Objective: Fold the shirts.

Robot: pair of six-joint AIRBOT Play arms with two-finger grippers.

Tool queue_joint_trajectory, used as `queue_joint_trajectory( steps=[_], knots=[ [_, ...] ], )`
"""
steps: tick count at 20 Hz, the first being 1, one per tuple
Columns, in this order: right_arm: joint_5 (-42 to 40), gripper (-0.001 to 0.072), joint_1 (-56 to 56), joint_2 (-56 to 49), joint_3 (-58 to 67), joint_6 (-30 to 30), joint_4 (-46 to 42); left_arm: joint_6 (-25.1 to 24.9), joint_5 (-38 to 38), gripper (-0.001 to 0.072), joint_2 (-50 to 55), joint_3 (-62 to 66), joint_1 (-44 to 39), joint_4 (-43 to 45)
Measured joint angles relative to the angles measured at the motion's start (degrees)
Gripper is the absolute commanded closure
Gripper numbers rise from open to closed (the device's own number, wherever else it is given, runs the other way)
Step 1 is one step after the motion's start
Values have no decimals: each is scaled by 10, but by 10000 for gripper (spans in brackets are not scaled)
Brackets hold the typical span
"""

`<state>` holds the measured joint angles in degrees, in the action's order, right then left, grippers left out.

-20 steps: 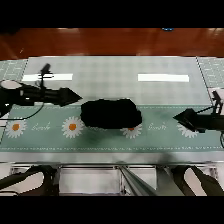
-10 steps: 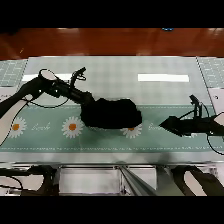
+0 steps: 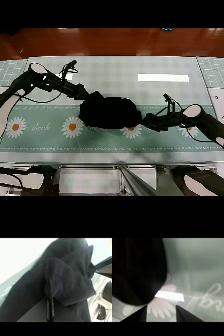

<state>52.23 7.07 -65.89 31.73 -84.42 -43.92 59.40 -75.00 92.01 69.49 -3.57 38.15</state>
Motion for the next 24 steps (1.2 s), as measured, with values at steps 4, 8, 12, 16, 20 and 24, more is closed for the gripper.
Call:
queue_joint_trajectory(
  steps=[4,8,12,16,20,24],
  knots=[
    [-19,300,14,-80,41,44,85,4,-2,687,0,1,9,0],
    [-23,489,37,-138,78,70,134,4,0,687,0,1,11,0],
    [-8,687,52,-161,114,89,142,5,1,688,-3,3,15,-7],
    [63,688,18,-130,235,62,53,6,3,688,-44,39,57,-66],
    [118,688,-26,-86,476,-28,-89,61,78,688,-114,129,112,-153],
    [233,688,-41,-66,739,-61,-216,92,108,688,-190,240,154,-148]
  ],
)
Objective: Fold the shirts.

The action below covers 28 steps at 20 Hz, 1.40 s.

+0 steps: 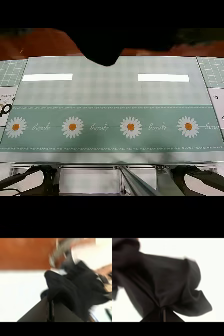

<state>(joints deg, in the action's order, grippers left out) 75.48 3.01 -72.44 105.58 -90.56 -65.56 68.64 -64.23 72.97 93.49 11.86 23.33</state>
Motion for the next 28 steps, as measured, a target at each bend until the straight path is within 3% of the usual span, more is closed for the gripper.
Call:
queue_joint_trajectory(
  steps=[3,7,12,19,24,28],
  knots=[
    [59,688,-3,49,87,-5,-65,12,-6,688,-67,39,24,60],
    [91,687,-5,133,104,-3,-102,19,-56,688,-147,57,37,125],
    [130,687,-5,231,52,1,-113,21,-123,688,-240,28,41,160],
    [181,688,-5,373,-84,-29,-112,50,-141,688,-407,-128,41,224],
    [194,687,-5,420,-192,-47,-137,75,-99,688,-426,-229,41,250],
    [151,688,-5,412,-285,-49,-136,68,-40,688,-355,-256,26,217]
  ],
)
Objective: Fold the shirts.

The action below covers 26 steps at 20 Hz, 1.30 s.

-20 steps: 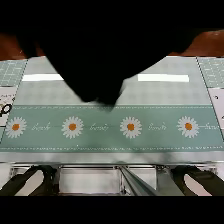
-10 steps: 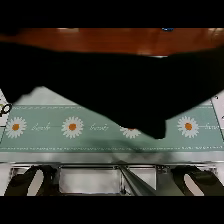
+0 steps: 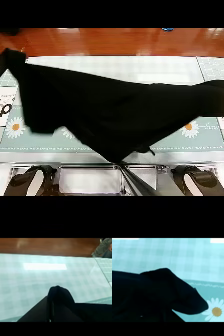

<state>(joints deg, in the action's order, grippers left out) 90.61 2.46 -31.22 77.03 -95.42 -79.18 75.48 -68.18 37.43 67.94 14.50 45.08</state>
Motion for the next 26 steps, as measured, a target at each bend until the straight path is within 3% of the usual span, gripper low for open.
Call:
queue_joint_trajectory(
  steps=[5,10,11,12,13,14,15,16,21,23,26],
  knots=[
    [-103,687,0,-101,-108,19,-8,-27,56,688,192,-8,-97,-17],
    [-258,687,-2,-300,-156,-13,-77,-39,120,681,428,43,-178,-22],
    [-283,687,-5,-337,-156,-26,-81,-39,121,499,468,66,-183,-23],
    [-305,687,-10,-377,-153,-40,-80,-35,111,216,507,93,-188,-23],
    [-320,683,-17,-411,-147,-48,-73,-20,97,202,539,120,-189,-24],
    [-327,541,-26,-438,-139,-52,-59,0,68,202,570,151,-189,-24],
    [-326,323,-40,-462,-129,-52,-43,15,29,202,597,183,-185,-19],
    [-320,292,-57,-478,-120,-51,-30,26,-13,202,615,210,-179,-15],
    [-209,294,-200,-475,-87,2,1,56,-148,205,595,266,-100,7],
    [-196,299,-259,-432,-123,25,5,50,-152,205,538,236,-71,11],
    [-228,299,-319,-353,-241,67,55,34,-109,204,413,80,-45,10]
  ],
)
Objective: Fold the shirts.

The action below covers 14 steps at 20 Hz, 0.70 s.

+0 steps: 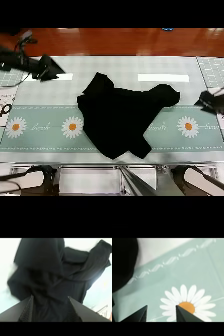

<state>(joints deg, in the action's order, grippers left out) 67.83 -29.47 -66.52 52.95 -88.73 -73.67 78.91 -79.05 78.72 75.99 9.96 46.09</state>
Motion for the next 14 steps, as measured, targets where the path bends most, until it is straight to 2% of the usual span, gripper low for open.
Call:
queue_joint_trajectory(
  steps=[3,7,10,14],
  knots=[
    [-38,299,-27,52,-125,54,62,-17,33,205,-139,-226,4,-39],
    [-54,299,-39,76,-201,99,113,-37,67,205,-261,-465,-18,-80],
    [-57,299,-42,82,-219,118,144,-44,72,205,-285,-551,-56,-88],
    [-53,299,-43,84,-227,127,162,-36,105,205,-267,-591,-114,-91]
  ],
)
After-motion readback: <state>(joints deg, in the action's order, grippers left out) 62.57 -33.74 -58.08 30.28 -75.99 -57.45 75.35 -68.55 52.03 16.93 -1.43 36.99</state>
